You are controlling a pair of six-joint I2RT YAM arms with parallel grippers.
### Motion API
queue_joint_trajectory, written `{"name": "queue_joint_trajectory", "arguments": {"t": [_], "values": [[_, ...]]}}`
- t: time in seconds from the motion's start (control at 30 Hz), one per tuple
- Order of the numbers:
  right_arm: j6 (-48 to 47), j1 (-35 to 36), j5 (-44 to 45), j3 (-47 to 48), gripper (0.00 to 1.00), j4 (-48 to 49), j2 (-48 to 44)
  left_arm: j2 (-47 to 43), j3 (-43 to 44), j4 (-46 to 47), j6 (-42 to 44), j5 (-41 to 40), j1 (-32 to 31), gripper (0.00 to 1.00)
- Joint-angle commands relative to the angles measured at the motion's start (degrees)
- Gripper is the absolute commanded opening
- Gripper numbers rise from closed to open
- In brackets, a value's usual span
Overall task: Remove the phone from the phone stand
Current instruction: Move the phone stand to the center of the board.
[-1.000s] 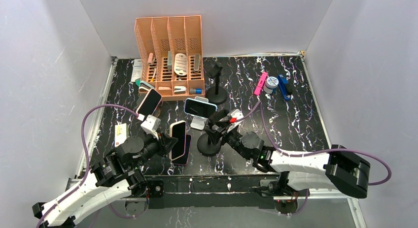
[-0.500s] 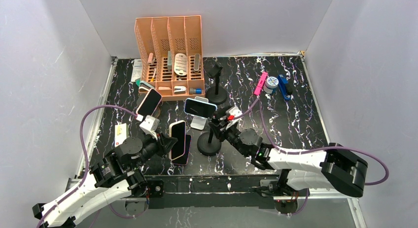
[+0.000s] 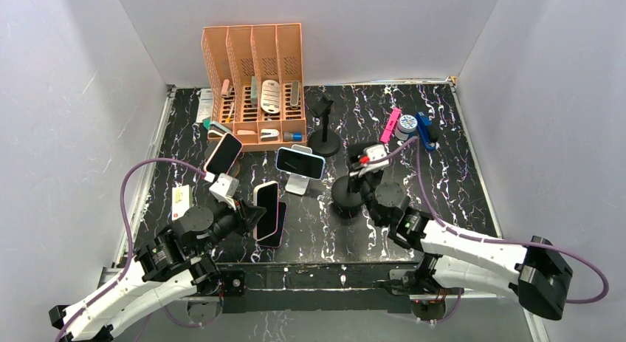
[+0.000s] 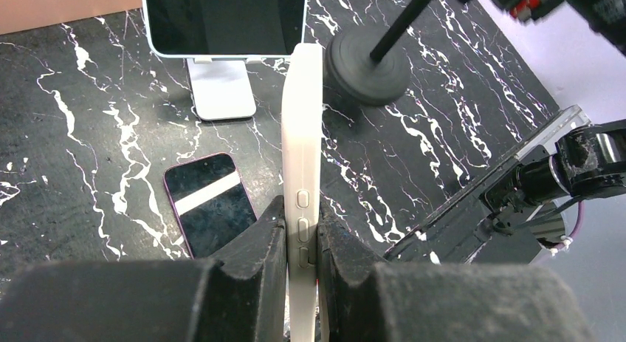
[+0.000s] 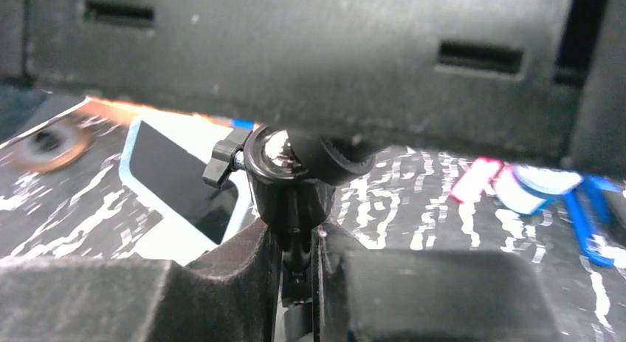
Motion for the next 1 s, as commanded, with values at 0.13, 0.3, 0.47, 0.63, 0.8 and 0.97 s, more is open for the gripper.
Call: {"name": "queue_joint_trajectory", "arguments": {"t": [0.13,0.3,0.47,0.63,0.8,0.97], "values": [[-2.2,-17.8,-0.8,7.6,0.01,19.8,8.9,-0.8,0.2,4.0,-0.5,0.1,0.1,0.00],[-4.5,-23.6,-4.2,15.6,0.01,28.0,21.5,-0.9,0.3,3.7,-0.5,0.3,0.1,0.00],[-7.5,-27.9,-5.9,24.7,0.01,32.9,35.0,-1.9,0.0,4.0,-0.7,0.2,0.0,0.00],[-7.9,-31.5,-8.5,34.5,0.01,34.4,45.9,-1.4,0.0,4.0,-0.5,0.5,0.0,0.00],[-7.2,-33.1,-12.1,43.7,0.01,34.3,55.8,-0.7,0.1,4.0,-0.4,0.7,0.0,0.00],[-5.2,-33.7,-15.0,51.7,0.01,33.4,63.2,-0.8,0.1,4.0,-0.3,0.2,0.0,0.00]]}}
